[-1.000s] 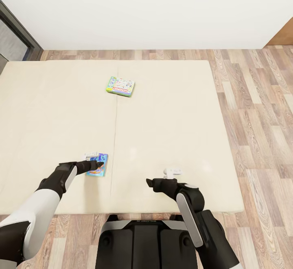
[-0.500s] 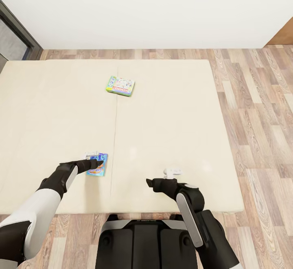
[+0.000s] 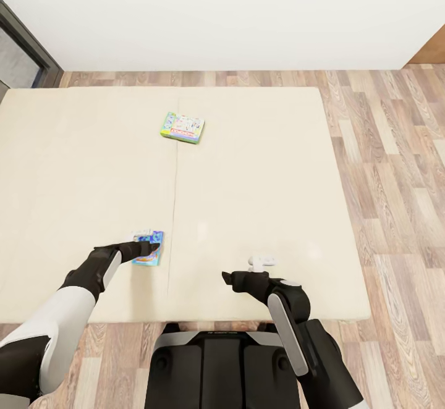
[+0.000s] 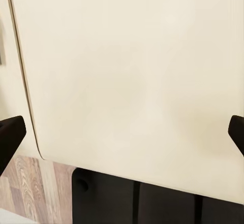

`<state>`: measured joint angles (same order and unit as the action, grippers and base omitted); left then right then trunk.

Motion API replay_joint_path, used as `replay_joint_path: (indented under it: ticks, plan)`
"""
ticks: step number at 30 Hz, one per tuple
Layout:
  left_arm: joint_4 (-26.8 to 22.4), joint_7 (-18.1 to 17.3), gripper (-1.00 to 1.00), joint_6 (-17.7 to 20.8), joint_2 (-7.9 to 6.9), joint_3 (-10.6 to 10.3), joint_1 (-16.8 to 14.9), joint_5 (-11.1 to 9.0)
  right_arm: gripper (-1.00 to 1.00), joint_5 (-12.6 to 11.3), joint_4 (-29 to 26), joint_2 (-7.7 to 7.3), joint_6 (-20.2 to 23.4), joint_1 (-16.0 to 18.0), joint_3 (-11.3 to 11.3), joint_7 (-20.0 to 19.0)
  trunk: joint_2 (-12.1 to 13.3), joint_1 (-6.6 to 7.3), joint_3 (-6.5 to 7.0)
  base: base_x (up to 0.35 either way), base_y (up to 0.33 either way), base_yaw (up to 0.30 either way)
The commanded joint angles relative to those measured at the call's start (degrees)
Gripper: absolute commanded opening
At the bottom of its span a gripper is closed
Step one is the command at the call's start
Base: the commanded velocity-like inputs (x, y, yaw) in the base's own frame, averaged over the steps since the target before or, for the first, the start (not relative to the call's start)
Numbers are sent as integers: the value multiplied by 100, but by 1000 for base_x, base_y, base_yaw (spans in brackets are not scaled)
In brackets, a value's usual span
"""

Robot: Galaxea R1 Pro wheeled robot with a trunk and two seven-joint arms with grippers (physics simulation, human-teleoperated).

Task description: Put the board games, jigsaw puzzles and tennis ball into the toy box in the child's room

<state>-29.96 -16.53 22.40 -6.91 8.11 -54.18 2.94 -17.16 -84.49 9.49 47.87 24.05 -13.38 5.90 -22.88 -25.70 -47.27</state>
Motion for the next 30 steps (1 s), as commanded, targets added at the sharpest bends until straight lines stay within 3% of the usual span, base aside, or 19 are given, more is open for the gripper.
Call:
replay_joint_path:
  ticks: [1, 30]
  plan:
    - [35, -57, 100, 20, 61, 59, 4, 72, 100, -60, -6, 0, 20, 3, -4, 60, -4, -8, -10, 0, 0, 0]
    - [35, -52, 100, -52, 172, 42, 4, 103, 100, -60, -6, -8, 26, 3, -6, 60, -4, -8, -86, 0, 0, 0]
